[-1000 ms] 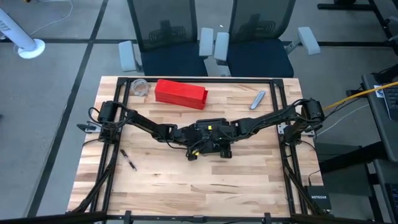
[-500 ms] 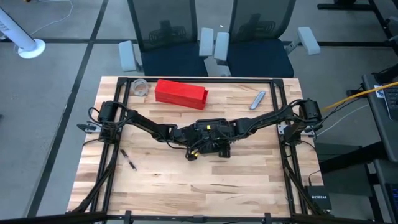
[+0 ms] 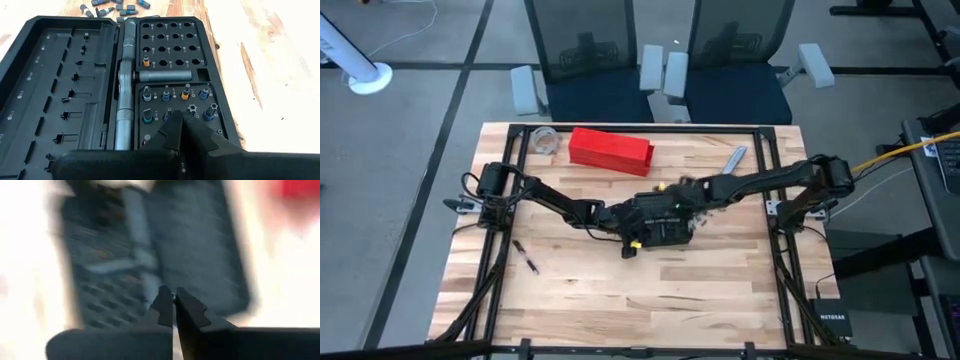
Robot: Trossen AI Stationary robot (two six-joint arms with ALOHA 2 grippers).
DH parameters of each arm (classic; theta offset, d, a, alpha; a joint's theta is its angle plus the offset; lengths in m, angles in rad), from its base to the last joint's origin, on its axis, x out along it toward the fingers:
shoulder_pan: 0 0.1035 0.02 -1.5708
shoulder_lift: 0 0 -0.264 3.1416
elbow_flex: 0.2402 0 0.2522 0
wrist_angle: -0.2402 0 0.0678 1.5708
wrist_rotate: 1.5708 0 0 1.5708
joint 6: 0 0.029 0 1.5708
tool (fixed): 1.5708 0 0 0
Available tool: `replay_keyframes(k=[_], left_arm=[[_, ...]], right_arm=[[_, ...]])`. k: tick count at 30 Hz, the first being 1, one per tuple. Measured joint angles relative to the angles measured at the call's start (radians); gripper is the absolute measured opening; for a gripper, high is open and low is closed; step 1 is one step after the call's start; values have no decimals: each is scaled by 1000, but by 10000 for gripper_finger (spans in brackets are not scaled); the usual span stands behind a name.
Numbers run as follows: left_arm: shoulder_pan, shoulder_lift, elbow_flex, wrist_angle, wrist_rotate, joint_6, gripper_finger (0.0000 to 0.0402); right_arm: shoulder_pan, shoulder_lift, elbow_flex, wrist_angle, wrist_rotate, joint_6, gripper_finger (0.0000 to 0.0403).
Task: Prefit tool cases
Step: Remove the screwdriver bit from the tool case
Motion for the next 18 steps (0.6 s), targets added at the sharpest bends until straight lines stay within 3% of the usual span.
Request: replay_keyframes(k=[6, 10, 14, 18], left_arm=[[0, 0, 0, -1, 0, 2, 0], [0, 0, 0, -2, 0, 0, 0], [5, 0, -1, 1, 0, 2, 0], [7, 0, -1, 2, -1, 0, 0]], right_arm=[[-149, -92, -135, -91, 46, 106, 1], [-231, -132, -229, -26, -15, 205, 12], [-277, -141, -248, 32, -173, 209, 62], [-275, -141, -248, 31, -163, 169, 137]])
